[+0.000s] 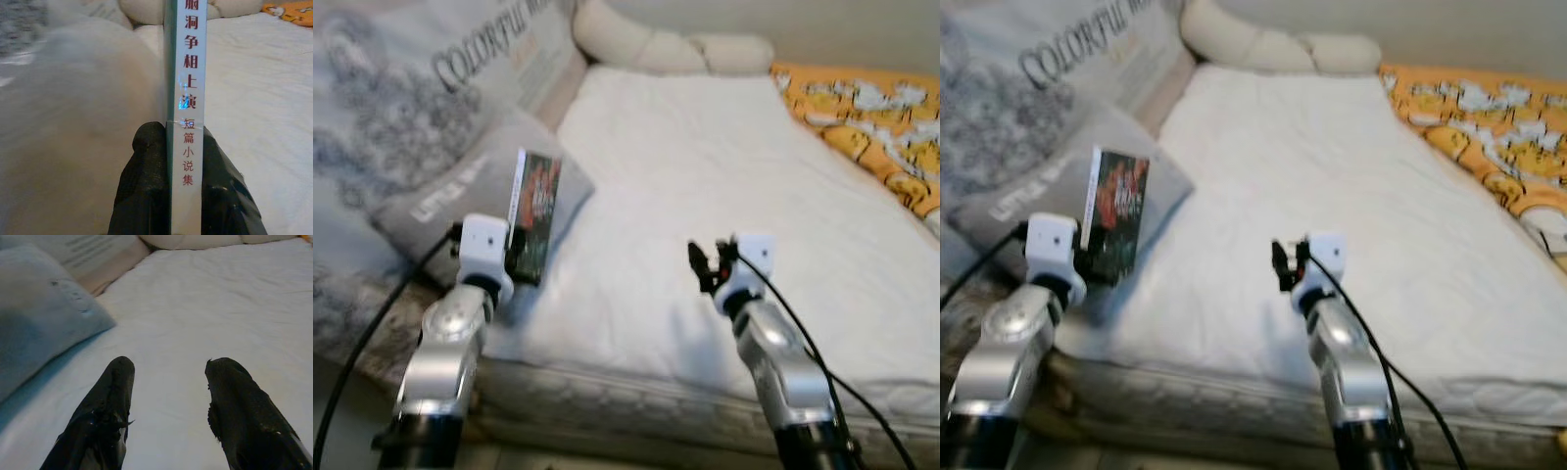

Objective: Clean up the room

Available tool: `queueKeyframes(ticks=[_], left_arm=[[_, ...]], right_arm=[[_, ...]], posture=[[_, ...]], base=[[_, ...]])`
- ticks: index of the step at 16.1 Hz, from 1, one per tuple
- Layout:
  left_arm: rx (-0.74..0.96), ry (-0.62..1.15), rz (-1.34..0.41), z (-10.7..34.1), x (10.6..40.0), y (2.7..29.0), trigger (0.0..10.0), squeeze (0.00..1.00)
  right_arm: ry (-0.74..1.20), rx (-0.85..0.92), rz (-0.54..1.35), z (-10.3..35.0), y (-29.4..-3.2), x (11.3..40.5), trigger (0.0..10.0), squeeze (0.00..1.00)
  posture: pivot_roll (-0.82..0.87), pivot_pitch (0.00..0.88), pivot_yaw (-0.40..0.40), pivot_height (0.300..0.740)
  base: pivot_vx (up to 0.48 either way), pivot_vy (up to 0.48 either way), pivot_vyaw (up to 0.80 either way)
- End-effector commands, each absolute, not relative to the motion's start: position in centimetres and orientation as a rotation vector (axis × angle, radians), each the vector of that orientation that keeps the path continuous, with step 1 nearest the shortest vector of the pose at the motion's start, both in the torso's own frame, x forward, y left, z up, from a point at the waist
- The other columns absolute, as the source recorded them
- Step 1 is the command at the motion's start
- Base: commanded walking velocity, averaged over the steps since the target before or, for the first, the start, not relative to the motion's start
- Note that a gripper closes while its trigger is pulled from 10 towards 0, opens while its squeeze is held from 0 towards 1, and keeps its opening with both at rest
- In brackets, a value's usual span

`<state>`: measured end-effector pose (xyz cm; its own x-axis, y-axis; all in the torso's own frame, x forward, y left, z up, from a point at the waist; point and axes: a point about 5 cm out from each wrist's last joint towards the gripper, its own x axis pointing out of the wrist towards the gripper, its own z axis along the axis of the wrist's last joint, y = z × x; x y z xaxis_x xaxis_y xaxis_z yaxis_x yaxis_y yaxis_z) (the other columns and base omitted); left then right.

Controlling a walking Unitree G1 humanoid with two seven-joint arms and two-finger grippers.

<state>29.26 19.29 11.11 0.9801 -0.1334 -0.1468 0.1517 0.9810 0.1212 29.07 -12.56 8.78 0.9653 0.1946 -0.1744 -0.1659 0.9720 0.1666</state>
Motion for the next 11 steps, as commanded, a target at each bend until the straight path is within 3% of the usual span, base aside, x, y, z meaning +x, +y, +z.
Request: queueKeyframes(ticks=[1,4,9,11], left_arm=[[0.134,0.083,-0.184,12.2,29.7,18.0,10.0,0.00],[0.133,0.084,-0.185,12.1,29.7,18.0,10.0,0.00],[0.136,0.086,-0.185,12.1,29.7,18.1,10.0,0.00],[0.158,0.103,-0.216,12.0,30.0,18.0,10.0,0.00]], right_arm=[[0.198,0.149,0.154,8.7,-13.5,29.1,10.0,0.00],[0.188,0.146,0.153,8.8,-13.5,29.2,10.0,0.00],[0.174,0.125,0.170,9.1,-13.7,29.3,10.0,0.00],[0.153,0.087,0.230,9.8,-14.4,29.6,10.0,0.00]], posture=[[-0.06,0.000,-0.030,0.740],[-0.06,0.000,-0.029,0.740],[-0.05,0.000,-0.030,0.740],[-0.05,0.000,-0.030,0.740]], base=[[0.337,0.000,-0.80],[0.335,0.000,-0.64],[0.329,0.000,0.00],[0.000,0.000,0.00]])
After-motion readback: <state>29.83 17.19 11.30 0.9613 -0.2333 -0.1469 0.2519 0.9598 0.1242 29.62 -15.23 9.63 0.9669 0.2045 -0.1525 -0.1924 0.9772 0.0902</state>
